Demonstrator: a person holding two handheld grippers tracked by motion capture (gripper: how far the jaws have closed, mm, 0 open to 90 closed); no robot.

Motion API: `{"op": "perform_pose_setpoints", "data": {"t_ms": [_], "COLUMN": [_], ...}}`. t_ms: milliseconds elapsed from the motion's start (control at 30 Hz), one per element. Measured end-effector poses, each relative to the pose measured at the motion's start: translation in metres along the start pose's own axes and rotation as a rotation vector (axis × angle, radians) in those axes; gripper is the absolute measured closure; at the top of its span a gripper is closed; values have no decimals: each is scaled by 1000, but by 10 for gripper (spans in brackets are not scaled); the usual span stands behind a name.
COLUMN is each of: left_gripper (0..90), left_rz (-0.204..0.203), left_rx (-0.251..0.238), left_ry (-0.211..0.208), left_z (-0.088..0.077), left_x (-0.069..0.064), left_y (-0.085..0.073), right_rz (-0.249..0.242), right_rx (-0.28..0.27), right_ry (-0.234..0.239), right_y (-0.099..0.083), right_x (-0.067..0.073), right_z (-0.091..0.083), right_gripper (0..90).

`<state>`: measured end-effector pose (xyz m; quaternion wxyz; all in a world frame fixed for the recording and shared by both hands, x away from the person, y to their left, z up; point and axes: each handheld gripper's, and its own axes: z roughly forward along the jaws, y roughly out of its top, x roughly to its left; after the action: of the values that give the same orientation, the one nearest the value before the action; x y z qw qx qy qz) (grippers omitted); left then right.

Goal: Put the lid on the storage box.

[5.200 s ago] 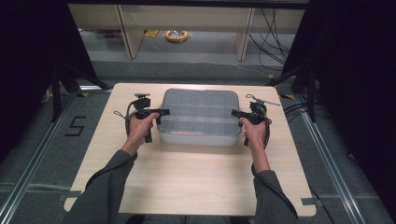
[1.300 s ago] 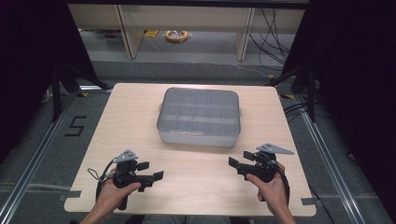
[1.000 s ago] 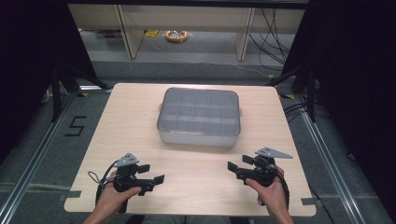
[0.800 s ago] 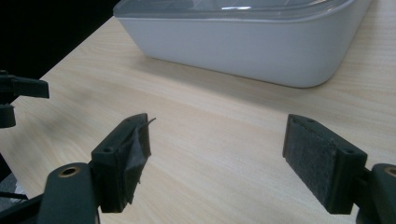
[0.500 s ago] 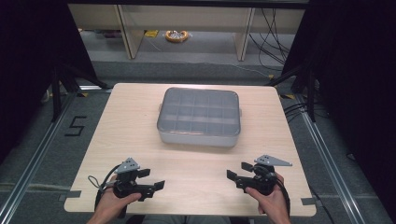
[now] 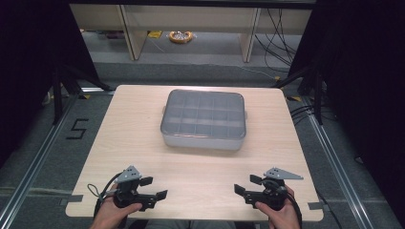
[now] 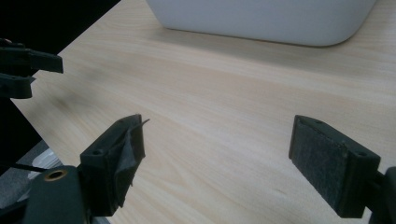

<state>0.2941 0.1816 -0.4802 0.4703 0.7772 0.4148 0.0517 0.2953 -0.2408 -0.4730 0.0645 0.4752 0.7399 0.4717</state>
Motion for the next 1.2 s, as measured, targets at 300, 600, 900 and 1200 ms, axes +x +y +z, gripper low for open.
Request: {"op": "perform_pose_setpoints", "data": {"t_ms": [300, 600, 900, 1200], "left_gripper": [189, 180, 180, 180], "left_rz": [25, 66, 90, 103], "left_rx": [27, 70, 100, 90], "left_ry": [-14, -3, 22, 18], "left_z": [0, 1, 6, 8], "left_x": [-7, -14, -15, -17], "left_y": [-8, -18, -22, -22], "right_rz": [-73, -53, -100, -119], "right_rx": [45, 95, 113, 124], "right_ry": [-7, 15, 2, -4], "right_y": [-13, -25, -30, -30], "right_x": [10, 16, 16, 17], "right_z": [-4, -3, -1, 0], "right_gripper": [184, 177, 176, 176]}}
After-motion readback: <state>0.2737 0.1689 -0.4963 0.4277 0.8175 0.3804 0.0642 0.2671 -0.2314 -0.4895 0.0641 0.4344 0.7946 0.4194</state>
